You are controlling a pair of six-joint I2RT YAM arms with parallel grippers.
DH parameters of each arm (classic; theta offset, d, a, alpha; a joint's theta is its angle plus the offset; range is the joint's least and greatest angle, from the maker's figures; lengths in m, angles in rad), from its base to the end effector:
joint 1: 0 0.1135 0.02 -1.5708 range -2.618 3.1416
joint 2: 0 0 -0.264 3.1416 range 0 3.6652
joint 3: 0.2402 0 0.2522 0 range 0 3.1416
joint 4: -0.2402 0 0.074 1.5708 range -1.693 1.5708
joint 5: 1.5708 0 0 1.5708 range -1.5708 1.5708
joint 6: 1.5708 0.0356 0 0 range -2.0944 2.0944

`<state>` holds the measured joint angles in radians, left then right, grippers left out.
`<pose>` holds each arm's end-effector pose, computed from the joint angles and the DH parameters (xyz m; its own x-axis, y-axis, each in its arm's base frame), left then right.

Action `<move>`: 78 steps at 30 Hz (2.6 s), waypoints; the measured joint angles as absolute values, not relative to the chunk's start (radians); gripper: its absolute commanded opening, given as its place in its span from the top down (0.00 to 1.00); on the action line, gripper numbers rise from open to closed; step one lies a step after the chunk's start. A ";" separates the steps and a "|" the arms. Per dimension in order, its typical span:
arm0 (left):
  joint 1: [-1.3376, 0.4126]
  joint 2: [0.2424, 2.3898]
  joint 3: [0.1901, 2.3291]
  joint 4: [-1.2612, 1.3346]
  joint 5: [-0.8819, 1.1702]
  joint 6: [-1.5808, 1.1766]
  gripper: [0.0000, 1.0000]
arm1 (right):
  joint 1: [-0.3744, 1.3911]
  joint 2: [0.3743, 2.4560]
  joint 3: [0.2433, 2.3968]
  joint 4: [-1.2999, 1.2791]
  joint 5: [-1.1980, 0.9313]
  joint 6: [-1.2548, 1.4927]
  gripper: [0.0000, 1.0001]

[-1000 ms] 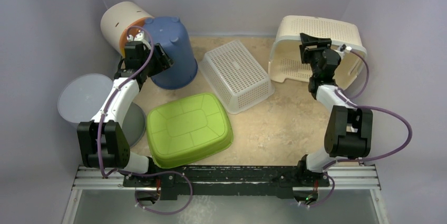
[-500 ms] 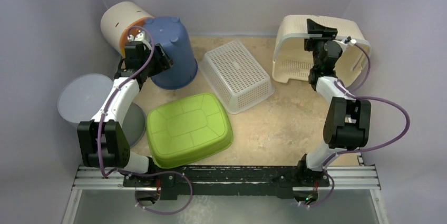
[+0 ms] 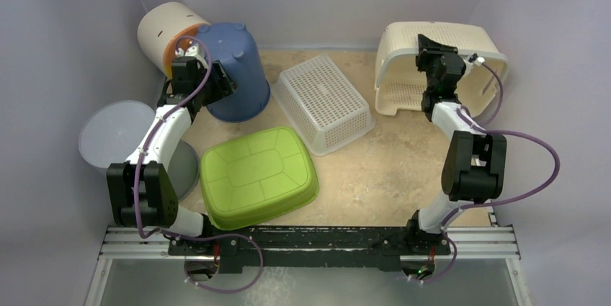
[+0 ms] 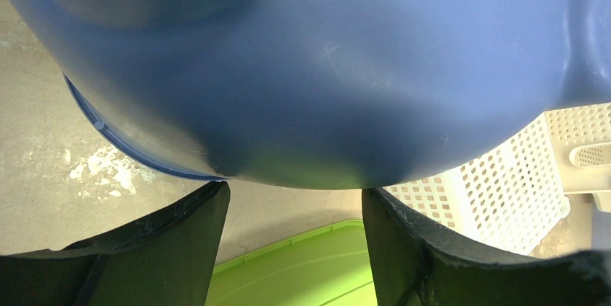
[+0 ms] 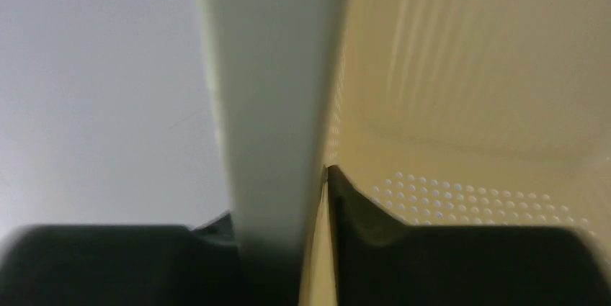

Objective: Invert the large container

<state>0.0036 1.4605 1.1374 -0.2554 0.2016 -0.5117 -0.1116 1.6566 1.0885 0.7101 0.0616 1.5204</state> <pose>0.3335 -0.0059 0.2955 -0.5571 -0.4817 -0.6764 -0.1246 0.8538 -0.5054 0.3871 -0.0456 0.3108 0.1786 0.9831 -0.0412 -0.1318 0.0654 0.9891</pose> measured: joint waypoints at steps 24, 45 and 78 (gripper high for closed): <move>0.004 1.460 1.137 -0.271 0.196 -0.500 0.33 | -0.113 2.139 1.165 1.549 -0.089 1.682 1.00; 0.004 1.460 1.137 -0.271 0.197 -0.493 0.33 | -0.126 1.931 0.557 1.662 -0.151 1.802 0.60; 0.004 1.513 1.140 -0.271 0.198 -0.492 0.33 | -0.158 1.823 0.500 1.482 -0.300 1.681 0.00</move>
<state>0.0044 1.5131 1.1400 -0.2710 0.1978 -0.4923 -0.1577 1.8233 0.4999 1.4818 -0.3004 1.6810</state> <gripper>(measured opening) 0.673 0.998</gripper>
